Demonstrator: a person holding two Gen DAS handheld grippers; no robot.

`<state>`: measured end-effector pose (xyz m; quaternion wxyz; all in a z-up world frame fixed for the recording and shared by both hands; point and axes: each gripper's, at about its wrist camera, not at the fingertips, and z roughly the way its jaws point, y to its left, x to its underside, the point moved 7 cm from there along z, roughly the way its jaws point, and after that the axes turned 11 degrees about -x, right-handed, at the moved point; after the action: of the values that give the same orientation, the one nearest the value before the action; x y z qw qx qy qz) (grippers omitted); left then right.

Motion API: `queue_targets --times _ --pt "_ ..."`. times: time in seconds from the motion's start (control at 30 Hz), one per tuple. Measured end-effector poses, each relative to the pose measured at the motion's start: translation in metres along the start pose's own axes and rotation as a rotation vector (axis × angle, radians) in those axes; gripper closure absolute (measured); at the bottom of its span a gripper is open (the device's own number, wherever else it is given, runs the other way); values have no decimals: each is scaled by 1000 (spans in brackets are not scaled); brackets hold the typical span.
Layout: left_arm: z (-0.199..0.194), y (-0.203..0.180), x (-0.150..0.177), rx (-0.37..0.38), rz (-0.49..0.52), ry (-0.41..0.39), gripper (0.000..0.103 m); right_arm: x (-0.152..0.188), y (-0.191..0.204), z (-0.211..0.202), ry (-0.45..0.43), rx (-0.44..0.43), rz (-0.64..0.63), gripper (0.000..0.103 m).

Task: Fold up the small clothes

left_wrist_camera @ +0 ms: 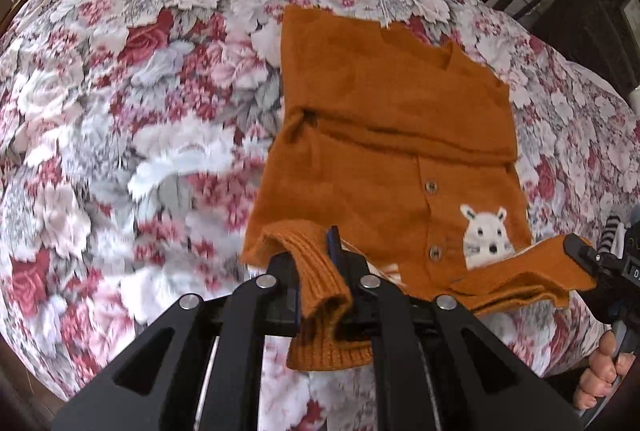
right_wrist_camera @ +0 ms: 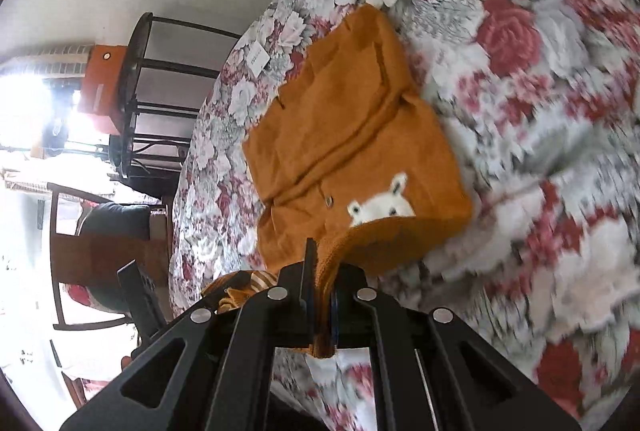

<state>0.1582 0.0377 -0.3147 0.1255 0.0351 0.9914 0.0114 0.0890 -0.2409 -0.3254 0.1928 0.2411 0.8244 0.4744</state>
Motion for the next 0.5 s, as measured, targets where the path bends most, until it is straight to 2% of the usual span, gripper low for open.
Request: queue_targets --times 0.4,0.5 --pt "20 -10 -73 4 -54 -27 94 -67 -4 34 -28 -16 54 97" --pt "31 -14 -89 10 -82 -9 94 -82 -3 42 -36 -25 61 97"
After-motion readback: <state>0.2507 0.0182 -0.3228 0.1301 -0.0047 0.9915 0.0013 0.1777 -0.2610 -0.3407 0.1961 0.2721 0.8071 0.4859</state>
